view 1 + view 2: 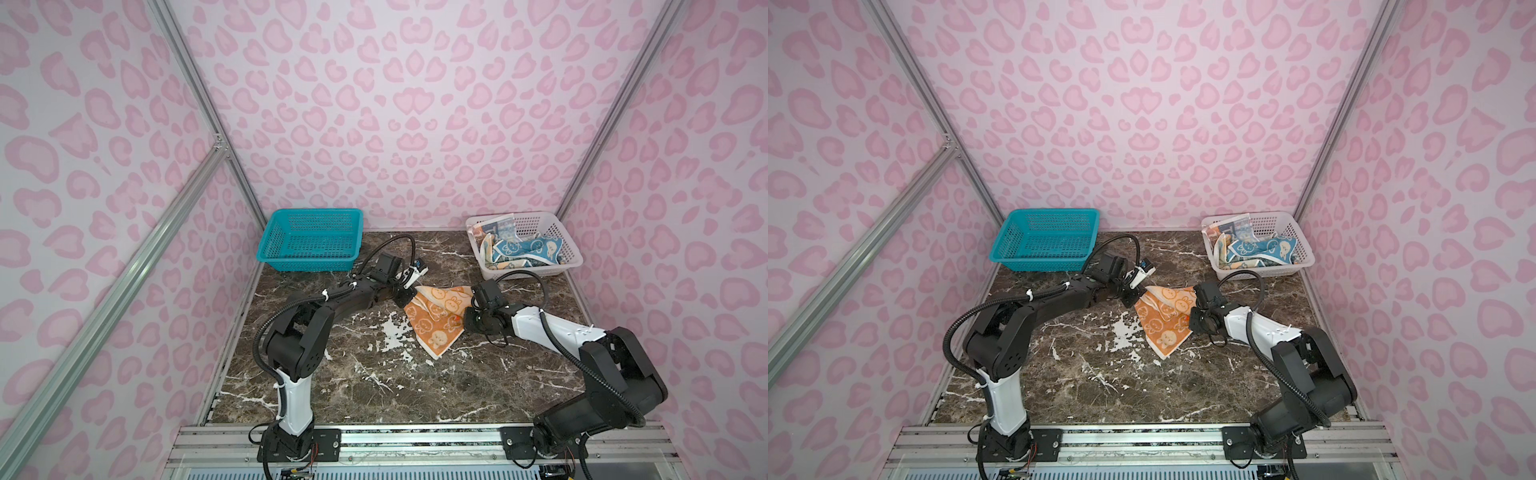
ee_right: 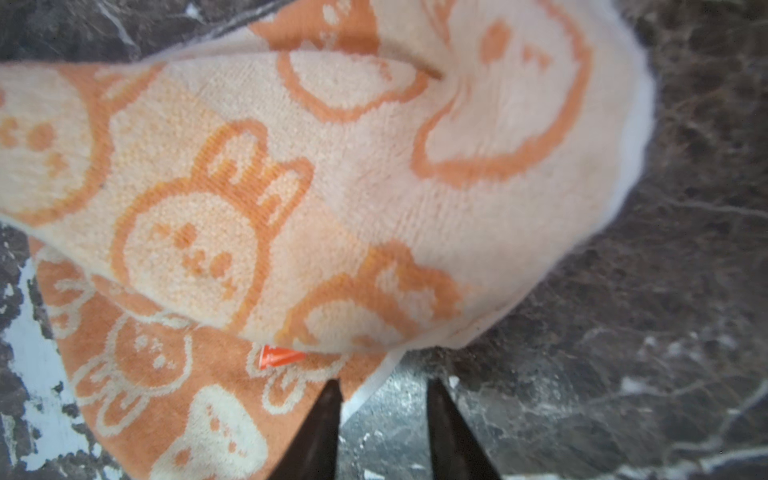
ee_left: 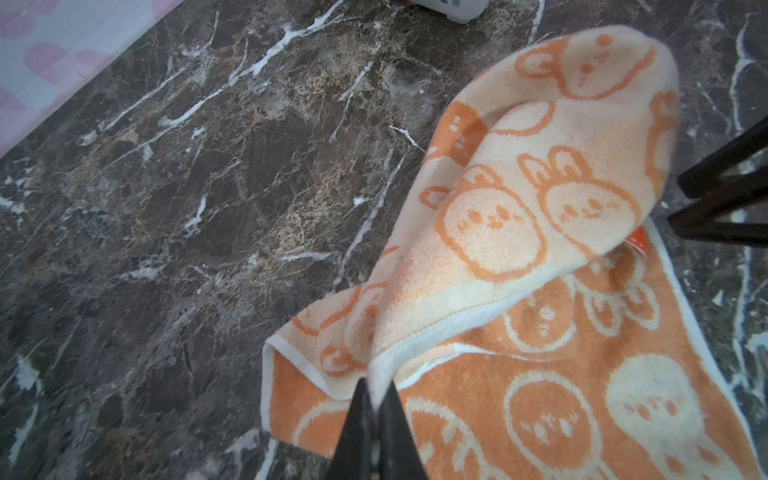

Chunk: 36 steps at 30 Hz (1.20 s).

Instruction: Fold and stack the towels

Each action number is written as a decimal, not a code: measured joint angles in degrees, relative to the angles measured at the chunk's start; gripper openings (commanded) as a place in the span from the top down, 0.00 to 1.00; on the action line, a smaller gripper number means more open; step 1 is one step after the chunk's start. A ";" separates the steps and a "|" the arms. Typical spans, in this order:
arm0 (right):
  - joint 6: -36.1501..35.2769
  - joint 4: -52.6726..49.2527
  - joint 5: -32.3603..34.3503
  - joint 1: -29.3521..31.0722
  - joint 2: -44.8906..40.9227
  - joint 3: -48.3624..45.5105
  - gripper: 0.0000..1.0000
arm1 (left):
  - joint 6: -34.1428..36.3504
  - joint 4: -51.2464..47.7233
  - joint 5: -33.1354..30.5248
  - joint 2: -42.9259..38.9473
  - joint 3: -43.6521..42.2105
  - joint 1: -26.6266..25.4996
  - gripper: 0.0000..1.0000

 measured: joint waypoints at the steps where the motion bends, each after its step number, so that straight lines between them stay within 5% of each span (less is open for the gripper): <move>1: -0.11 0.17 0.02 -0.17 0.11 0.20 0.90 | 0.00 0.00 0.00 -0.55 -0.26 0.00 0.96; 3: -0.66 0.20 -0.11 -0.24 0.13 0.76 1.00 | -0.33 -0.09 -0.04 -1.95 -0.94 0.00 0.96; 12: -6.16 -1.40 -2.78 -0.20 -3.23 5.38 1.00 | -1.05 -0.70 -0.87 -9.18 -4.11 0.11 0.96; 16: -10.73 -4.37 -3.41 0.85 -2.73 8.15 0.72 | -1.05 -2.36 -0.55 -12.17 -4.59 0.13 0.96; 21: -17.97 -7.48 -2.12 4.72 -2.97 7.89 0.51 | -1.01 -5.92 -0.24 -16.26 -5.79 0.33 0.96; 36: -38.45 4.42 13.25 11.80 -0.92 -0.37 0.34 | -4.48 -11.08 0.44 -16.59 -10.03 4.39 0.97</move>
